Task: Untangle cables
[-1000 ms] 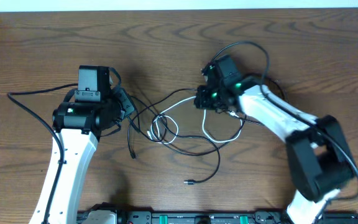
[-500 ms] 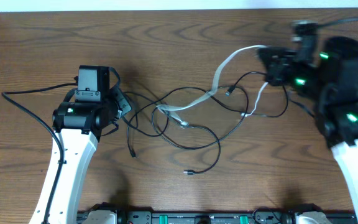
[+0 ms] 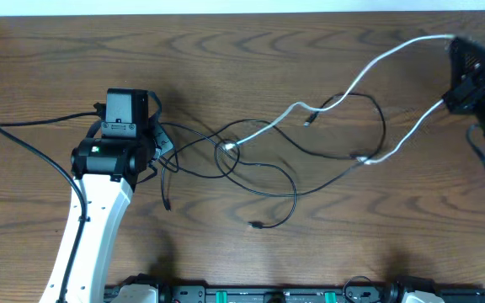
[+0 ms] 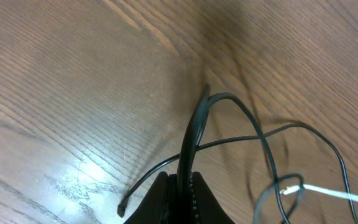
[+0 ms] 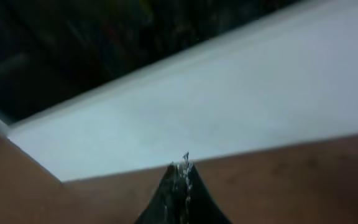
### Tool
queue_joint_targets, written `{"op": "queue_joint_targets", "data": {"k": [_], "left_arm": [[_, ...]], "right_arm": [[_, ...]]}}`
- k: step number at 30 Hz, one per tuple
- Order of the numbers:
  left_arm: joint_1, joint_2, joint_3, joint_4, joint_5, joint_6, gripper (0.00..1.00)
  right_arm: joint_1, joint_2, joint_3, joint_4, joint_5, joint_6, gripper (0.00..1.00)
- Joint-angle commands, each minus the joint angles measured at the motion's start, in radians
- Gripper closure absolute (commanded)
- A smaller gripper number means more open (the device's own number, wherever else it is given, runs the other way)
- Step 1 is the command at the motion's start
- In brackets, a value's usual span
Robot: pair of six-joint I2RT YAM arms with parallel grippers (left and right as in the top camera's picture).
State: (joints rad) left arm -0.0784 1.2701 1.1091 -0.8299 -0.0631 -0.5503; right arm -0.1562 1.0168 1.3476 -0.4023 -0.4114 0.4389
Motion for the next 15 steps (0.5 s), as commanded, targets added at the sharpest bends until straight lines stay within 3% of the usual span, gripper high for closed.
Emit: {"op": "queue_joint_targets", "data": {"k": [1, 6, 9, 12, 15], "left_arm": [[0.005, 0.004, 0.008, 0.000, -0.036, -0.005, 0.93], [0.005, 0.004, 0.008, 0.000, -0.036, -0.005, 0.93], [0.005, 0.004, 0.008, 0.000, -0.035, -0.005, 0.92], [0.005, 0.004, 0.008, 0.000, -0.035, -0.005, 0.93], [0.005, 0.004, 0.008, 0.000, -0.035, -0.005, 0.93]], "right_arm": [[-0.010, 0.013, 0.117, 0.005, 0.041, 0.013, 0.99], [-0.001, 0.077, 0.163, -0.080, -0.011, 0.074, 0.99], [0.043, 0.154, 0.163, -0.279, -0.063, 0.099, 0.99], [0.103, 0.229, 0.163, -0.407, -0.069, 0.080, 0.99], [0.130, 0.290, 0.163, -0.429, -0.064, 0.049, 0.99]]}}
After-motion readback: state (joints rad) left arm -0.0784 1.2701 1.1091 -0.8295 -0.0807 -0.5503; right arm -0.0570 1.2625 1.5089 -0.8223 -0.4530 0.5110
